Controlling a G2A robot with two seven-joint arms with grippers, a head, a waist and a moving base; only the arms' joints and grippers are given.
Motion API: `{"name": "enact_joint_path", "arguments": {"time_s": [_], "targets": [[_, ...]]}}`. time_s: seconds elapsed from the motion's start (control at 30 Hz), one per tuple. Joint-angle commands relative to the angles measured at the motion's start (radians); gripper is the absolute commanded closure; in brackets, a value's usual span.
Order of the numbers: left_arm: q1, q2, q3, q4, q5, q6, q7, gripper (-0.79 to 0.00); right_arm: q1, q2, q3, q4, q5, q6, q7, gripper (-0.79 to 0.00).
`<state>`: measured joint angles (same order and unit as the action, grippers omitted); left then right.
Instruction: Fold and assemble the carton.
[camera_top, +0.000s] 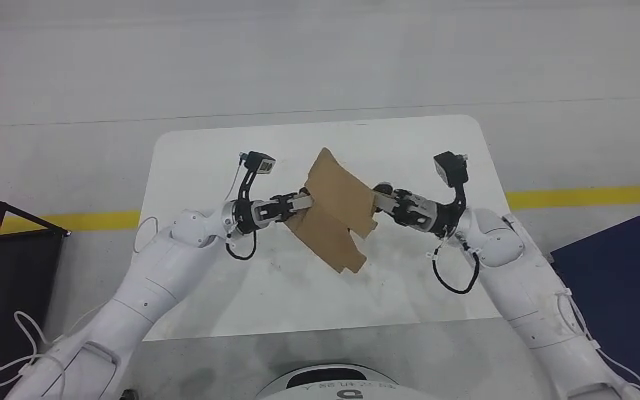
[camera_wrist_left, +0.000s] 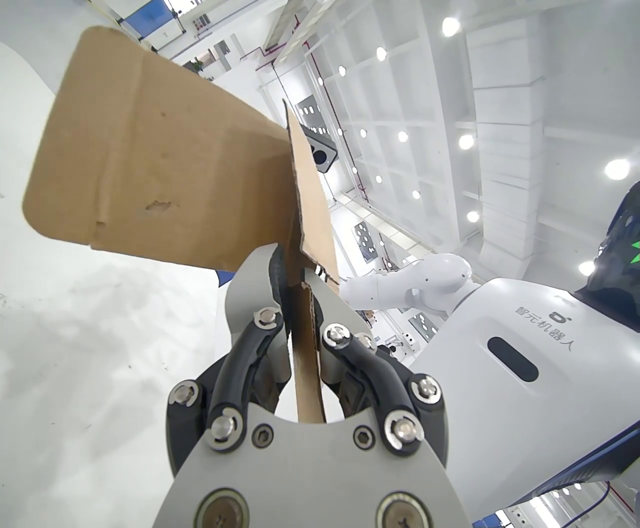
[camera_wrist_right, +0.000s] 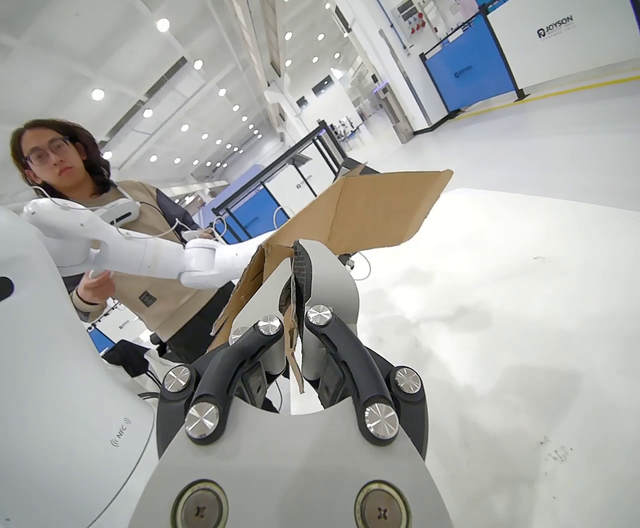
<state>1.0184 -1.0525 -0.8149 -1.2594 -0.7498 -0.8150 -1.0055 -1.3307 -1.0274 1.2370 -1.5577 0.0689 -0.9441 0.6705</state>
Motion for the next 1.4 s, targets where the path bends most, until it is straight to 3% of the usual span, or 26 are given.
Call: {"name": "enact_joint_path", "arguments": {"time_s": [0.0, 0.27, 0.3, 0.33, 0.53, 0.6, 0.7, 0.73, 1.03, 1.1, 1.23, 1.37], "targets": [[-0.002, 0.002, 0.002, 0.007, 0.006, 0.0, 0.0, 0.0, -0.003, 0.003, 0.005, -0.01, -0.028, -0.018, 0.015, 0.0], [-0.015, 0.005, 0.024, 0.012, 0.018, -0.006, 0.006, 0.0, -0.015, 0.01, 0.017, -0.053, -0.129, -0.004, 0.013, 0.0], [-0.016, 0.005, 0.026, 0.011, 0.016, -0.007, 0.007, 0.0, -0.016, 0.01, 0.016, -0.057, -0.143, 0.0, 0.008, -0.046], [-0.017, 0.005, 0.028, 0.012, 0.015, -0.007, 0.008, 0.0, -0.017, 0.01, 0.014, -0.058, -0.154, 0.004, 0.001, -0.188], [-0.021, 0.006, 0.035, 0.026, -0.007, -0.016, 0.016, 0.0, -0.019, 0.008, 0.005, -0.057, -0.188, 0.012, -0.036, -0.268], [-0.021, 0.006, 0.035, 0.039, -0.019, -0.015, 0.015, 0.0, -0.021, 0.009, 0.004, -0.055, -0.188, 0.01, -0.044, -0.252], [-0.024, 0.004, 0.038, 0.049, -0.022, -0.013, 0.013, 0.0, -0.022, 0.01, 0.001, -0.053, -0.184, 0.005, -0.049, -0.099], [-0.024, 0.004, 0.039, 0.051, -0.026, -0.012, 0.013, 0.0, -0.022, 0.011, 0.0, -0.052, -0.182, 0.004, -0.05, 0.0], [-0.026, 0.0, 0.044, 0.059, -0.029, -0.009, 0.01, 0.0, -0.017, 0.013, -0.012, -0.049, -0.167, 0.006, -0.062, 0.0], [-0.026, -0.001, 0.044, 0.059, -0.029, -0.007, 0.007, 0.0, -0.014, 0.013, -0.015, -0.051, -0.166, 0.009, -0.063, -0.246], [-0.025, 0.0, 0.041, 0.059, -0.031, -0.006, 0.006, 0.0, -0.008, 0.013, -0.025, -0.053, -0.169, 0.011, -0.071, -0.329], [-0.023, 0.0, 0.04, 0.058, -0.03, -0.006, 0.006, 0.0, -0.004, 0.011, -0.034, -0.048, -0.173, 0.014, -0.089, -0.332]]}}
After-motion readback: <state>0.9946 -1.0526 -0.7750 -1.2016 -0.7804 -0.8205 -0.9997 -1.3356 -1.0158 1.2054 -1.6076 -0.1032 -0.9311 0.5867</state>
